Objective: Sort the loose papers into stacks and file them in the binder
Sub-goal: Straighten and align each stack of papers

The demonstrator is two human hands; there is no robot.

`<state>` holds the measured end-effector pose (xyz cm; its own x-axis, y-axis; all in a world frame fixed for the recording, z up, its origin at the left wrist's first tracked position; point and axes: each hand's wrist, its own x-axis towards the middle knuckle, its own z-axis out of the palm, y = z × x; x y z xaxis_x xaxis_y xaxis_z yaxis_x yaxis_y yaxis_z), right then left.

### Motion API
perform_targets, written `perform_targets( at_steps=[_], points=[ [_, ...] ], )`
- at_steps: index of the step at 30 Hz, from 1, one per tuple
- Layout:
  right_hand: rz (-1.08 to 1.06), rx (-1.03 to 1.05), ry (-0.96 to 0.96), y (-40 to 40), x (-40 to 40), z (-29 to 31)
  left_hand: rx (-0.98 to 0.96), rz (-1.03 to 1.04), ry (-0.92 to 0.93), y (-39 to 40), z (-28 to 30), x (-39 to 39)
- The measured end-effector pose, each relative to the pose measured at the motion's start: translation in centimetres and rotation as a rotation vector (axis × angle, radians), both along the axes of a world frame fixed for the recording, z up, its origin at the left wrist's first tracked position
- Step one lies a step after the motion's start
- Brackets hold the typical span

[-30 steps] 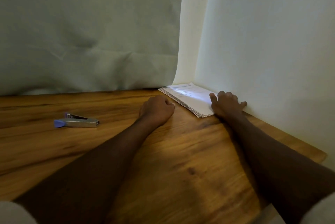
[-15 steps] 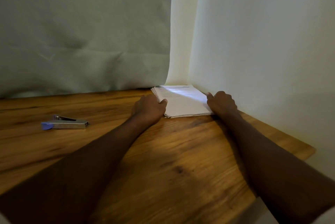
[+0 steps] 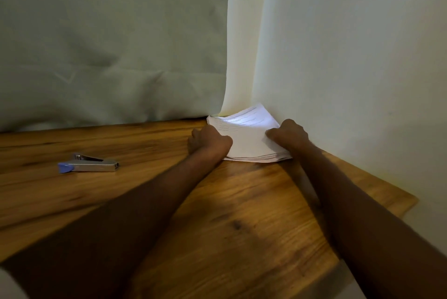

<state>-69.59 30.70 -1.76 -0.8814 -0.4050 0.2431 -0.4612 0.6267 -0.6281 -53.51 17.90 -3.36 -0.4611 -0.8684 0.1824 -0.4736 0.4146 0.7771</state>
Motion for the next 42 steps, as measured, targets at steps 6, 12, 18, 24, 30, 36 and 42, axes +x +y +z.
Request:
perform_targets(
  at_steps=[6, 12, 18, 24, 30, 36, 42],
  points=[
    [0.039, -0.197, -0.171, 0.0, -0.5, -0.5, 0.085, -0.004, 0.053, -1.0, 1.0, 1.2],
    [0.136, -0.233, -0.4, 0.6, -0.4, 0.8, 0.31, -0.076, 0.258, -2.3, 1.8, 1.9],
    [0.394, -0.382, -0.64, 2.1, -1.0, 0.8, 0.616, -0.163, 0.285, -3.0, 2.8, 3.4],
    [0.578, -0.747, -0.74, 3.8, 1.3, 0.4, 0.767, -0.26, 0.548, -2.1, 2.7, 4.5],
    [0.666, -0.891, -0.754, 4.2, 3.2, 1.2, 0.616, -0.471, 0.702, -2.4, 3.6, 6.7],
    [0.857, -0.732, -0.786, 2.4, 6.7, 2.3, 0.175, -0.457, 0.743, -2.5, 6.7, 12.7],
    [1.014, -0.543, -0.718, -4.0, 16.0, 4.3, -0.203, -0.3, 0.674, -5.5, 9.0, 25.5]
  ],
)
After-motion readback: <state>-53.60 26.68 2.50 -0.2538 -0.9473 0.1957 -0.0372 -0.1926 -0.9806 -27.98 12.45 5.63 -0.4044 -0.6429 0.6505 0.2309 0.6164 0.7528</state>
